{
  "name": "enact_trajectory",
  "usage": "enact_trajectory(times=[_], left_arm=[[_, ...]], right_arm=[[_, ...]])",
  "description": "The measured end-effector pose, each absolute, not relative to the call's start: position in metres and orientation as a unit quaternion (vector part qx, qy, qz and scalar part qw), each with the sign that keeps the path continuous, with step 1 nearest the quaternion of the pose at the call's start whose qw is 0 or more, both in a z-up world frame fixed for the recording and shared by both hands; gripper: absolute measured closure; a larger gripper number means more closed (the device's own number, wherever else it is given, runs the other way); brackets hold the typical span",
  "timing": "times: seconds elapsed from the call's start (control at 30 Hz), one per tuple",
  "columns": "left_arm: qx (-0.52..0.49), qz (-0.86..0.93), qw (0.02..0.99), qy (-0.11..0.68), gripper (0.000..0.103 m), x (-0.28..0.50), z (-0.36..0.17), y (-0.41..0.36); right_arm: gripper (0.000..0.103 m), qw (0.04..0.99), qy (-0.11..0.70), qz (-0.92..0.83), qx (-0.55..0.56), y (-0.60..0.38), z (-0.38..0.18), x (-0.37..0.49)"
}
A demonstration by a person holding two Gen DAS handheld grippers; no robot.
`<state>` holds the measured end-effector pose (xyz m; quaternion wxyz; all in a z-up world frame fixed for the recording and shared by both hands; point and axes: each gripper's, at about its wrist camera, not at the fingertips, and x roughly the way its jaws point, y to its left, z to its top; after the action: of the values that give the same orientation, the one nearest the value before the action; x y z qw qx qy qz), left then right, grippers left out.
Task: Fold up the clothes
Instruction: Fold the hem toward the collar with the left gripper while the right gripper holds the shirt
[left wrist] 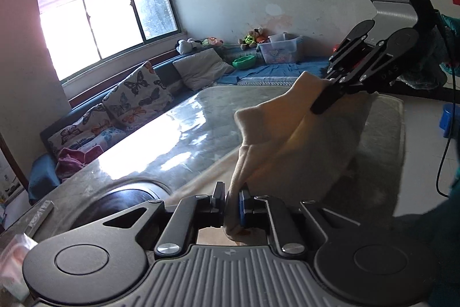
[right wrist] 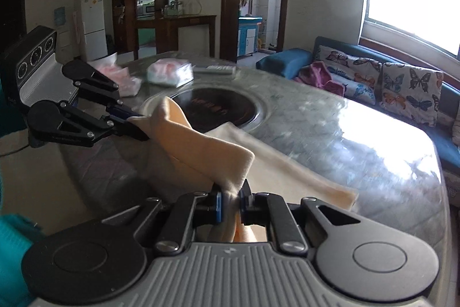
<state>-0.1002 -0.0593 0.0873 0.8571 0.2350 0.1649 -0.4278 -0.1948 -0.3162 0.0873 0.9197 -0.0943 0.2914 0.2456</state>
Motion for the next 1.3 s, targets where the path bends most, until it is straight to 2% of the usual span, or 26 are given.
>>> enact_trajectory(times=[0.23,0.33,0.47,0.5,0.67,0.8,1.07,1.1,1.2,1.3], left_arm=[[0.246,-0.403,0.860,0.190,0.093,-0.018,0.073,-0.095],[0.236,-0.387,0.863,0.222,0.092,0.013,0.053,-0.106],[0.211,-0.359,0.872,0.257,0.085,0.040,0.030,-0.108],[0.202,-0.350,0.876,0.265,0.085,0.045,0.027,-0.106],[0.191,-0.304,0.892,0.276,0.084,0.052,0.020,-0.094],[0.178,-0.265,0.909,0.269,0.084,0.046,0.031,-0.088],[0.126,-0.337,0.890,0.281,0.084,0.025,0.050,-0.122],[0.123,-0.342,0.886,0.286,0.084,0.024,0.049,-0.127],[0.119,-0.351,0.880,0.296,0.084,0.024,0.046,-0.141],[0.126,-0.346,0.878,0.305,0.084,0.029,0.038,-0.149]], right_arm=[[0.094,0.917,0.309,0.227,-0.105,-0.329,0.089,-0.105],[0.094,0.916,0.328,0.211,-0.097,-0.332,0.071,-0.069],[0.088,0.917,0.349,0.181,-0.061,-0.340,0.035,-0.040],[0.083,0.921,0.347,0.169,-0.059,-0.341,0.027,-0.038],[0.078,0.937,0.326,0.124,-0.019,-0.358,0.014,-0.046],[0.069,0.940,0.324,0.104,0.000,-0.377,0.015,-0.064],[0.069,0.935,0.344,0.080,0.030,-0.396,0.003,-0.076],[0.069,0.934,0.347,0.079,0.036,-0.397,0.001,-0.075],[0.090,0.933,0.350,0.076,0.038,-0.395,-0.002,-0.074],[0.094,0.938,0.339,0.067,0.015,-0.391,-0.003,-0.073]])
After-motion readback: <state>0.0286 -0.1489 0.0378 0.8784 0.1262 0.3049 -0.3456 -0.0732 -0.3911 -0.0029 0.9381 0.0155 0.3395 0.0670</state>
